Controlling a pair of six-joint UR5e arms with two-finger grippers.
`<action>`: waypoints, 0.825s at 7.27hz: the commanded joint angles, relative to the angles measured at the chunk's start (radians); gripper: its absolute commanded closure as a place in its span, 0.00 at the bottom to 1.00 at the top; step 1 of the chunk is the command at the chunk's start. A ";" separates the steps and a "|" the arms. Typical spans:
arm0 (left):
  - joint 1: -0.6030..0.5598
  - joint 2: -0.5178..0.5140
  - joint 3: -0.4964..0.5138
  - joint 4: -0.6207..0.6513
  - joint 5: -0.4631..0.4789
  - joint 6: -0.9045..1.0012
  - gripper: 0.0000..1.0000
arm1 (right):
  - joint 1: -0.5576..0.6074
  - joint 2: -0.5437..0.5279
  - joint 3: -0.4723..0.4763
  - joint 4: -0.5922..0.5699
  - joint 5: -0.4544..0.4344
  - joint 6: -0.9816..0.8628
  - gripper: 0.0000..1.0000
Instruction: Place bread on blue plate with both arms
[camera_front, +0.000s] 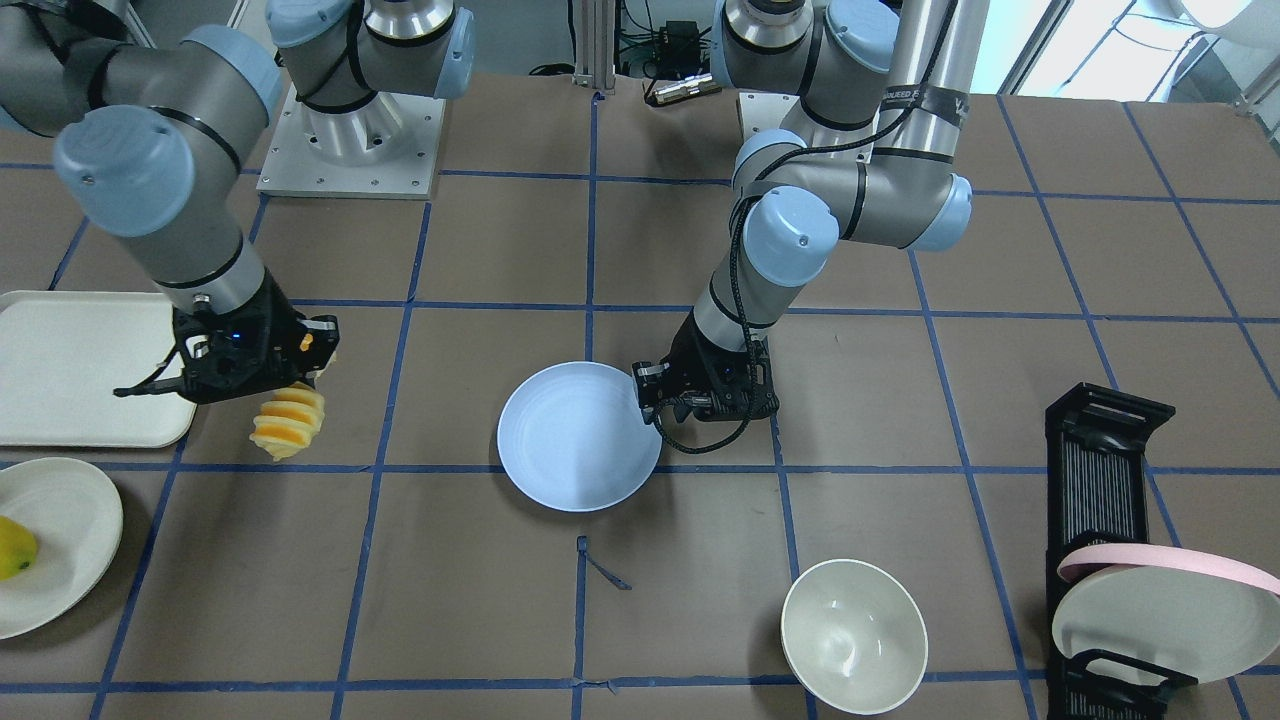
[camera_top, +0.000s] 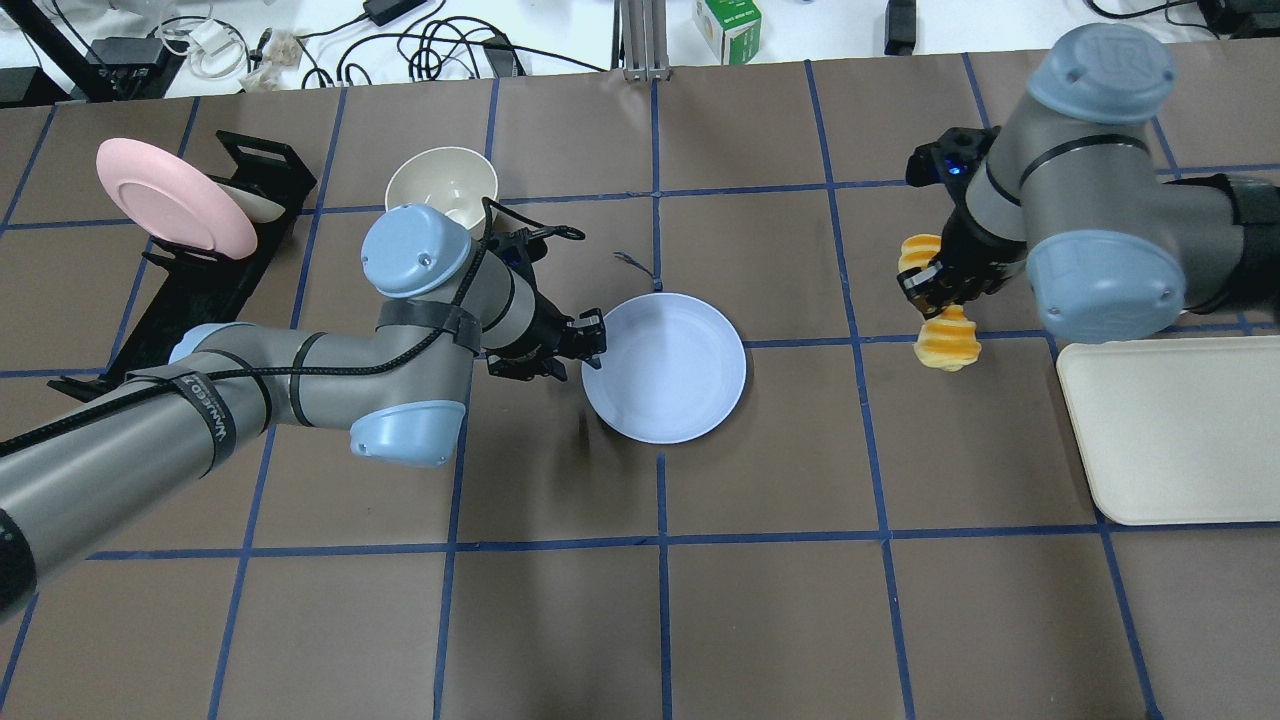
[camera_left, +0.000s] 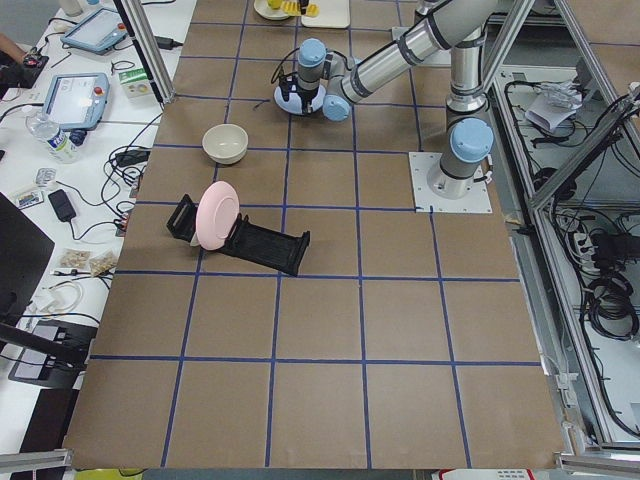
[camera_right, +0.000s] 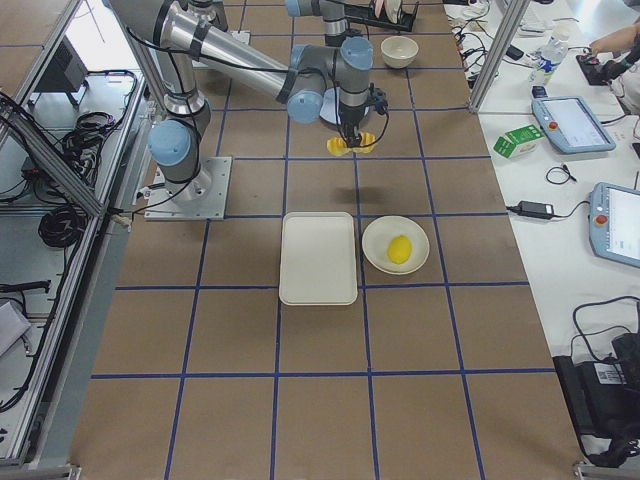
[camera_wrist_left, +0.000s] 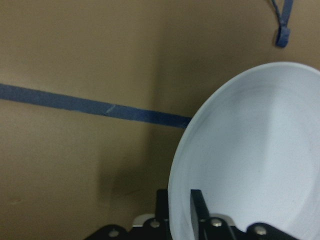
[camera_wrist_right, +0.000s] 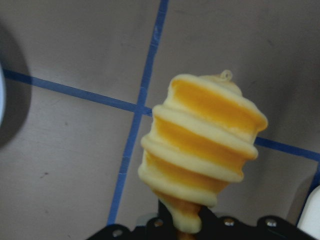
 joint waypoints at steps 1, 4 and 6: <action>0.008 0.093 0.133 -0.307 0.038 0.022 0.00 | 0.143 0.017 -0.013 -0.003 0.003 0.119 1.00; 0.016 0.228 0.445 -0.948 0.187 0.225 0.00 | 0.346 0.130 -0.071 -0.051 0.028 0.364 1.00; 0.022 0.256 0.555 -1.116 0.268 0.305 0.00 | 0.455 0.233 -0.147 -0.099 0.054 0.529 1.00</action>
